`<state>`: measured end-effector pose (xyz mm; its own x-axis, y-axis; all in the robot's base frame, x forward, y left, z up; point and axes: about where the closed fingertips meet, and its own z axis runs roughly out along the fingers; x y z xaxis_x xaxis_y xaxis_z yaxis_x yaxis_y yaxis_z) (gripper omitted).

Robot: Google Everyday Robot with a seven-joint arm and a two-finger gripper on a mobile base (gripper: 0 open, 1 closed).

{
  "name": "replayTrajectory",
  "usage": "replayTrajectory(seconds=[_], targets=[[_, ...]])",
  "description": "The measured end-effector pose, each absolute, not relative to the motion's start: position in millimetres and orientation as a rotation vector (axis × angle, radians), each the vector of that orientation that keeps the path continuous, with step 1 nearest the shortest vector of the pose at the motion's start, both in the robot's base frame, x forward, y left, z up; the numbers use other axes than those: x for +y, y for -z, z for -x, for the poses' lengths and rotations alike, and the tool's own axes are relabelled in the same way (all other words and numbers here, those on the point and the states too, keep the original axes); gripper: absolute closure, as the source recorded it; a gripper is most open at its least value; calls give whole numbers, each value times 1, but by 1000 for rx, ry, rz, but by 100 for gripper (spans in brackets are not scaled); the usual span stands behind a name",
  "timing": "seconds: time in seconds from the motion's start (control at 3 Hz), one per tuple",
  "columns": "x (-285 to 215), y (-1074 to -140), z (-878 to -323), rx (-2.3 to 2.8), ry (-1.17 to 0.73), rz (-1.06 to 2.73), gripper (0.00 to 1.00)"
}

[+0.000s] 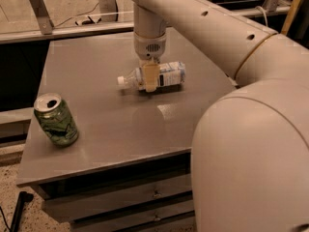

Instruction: Place blue plastic bottle upright

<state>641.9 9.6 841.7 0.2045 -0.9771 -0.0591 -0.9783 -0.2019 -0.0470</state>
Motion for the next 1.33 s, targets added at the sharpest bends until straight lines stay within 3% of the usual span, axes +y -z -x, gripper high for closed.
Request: replayTrajectory(seconds=[0.33,0.67,1.33], targets=[[5,-889,-624,1856,-44,2309,100],[-11,-948,-604,1757,-155,2152,100],[-2,-953,-599,1728,-233,2117,100]])
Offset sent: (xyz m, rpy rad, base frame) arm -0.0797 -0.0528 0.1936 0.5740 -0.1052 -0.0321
